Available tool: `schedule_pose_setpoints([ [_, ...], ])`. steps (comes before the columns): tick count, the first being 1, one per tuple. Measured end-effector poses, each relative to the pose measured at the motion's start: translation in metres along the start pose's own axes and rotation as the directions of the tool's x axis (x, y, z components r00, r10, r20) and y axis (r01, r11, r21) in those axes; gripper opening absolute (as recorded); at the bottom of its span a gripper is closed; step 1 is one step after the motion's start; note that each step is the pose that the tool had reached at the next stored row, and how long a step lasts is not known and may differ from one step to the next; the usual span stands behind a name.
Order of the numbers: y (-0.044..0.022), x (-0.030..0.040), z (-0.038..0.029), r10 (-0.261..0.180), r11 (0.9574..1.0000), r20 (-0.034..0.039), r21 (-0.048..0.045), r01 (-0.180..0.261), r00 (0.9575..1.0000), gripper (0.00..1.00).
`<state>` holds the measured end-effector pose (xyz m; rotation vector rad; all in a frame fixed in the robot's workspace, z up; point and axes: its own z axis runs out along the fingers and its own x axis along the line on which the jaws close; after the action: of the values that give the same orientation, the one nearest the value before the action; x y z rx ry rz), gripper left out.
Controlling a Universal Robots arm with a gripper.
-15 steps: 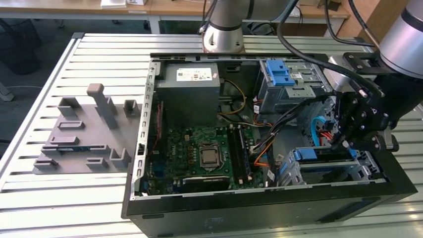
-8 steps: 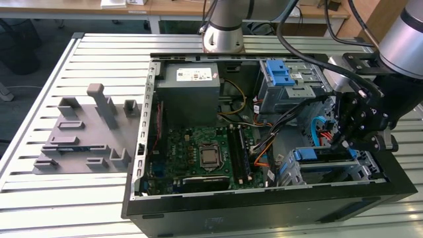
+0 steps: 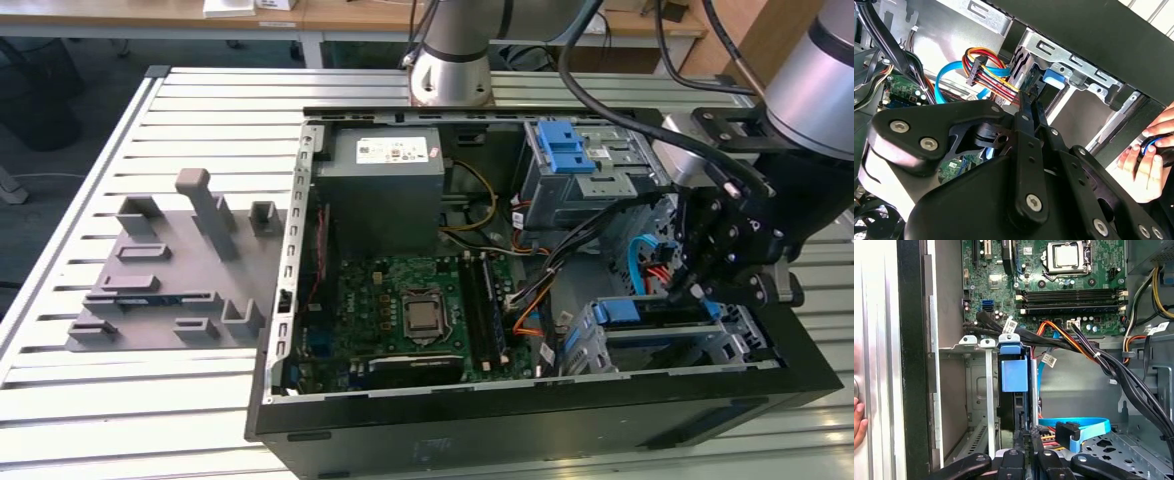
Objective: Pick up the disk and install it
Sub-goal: 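Insert the first disk wire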
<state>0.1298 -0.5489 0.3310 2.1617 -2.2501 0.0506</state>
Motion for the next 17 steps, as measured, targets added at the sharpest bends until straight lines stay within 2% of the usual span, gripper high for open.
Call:
schedule_pose_setpoints([
  [17, -0.0001, 0.0002, -0.0029, 0.005, 1.0000, 0.0003, -0.0004, -0.005, 1.0000, 0.16],
])
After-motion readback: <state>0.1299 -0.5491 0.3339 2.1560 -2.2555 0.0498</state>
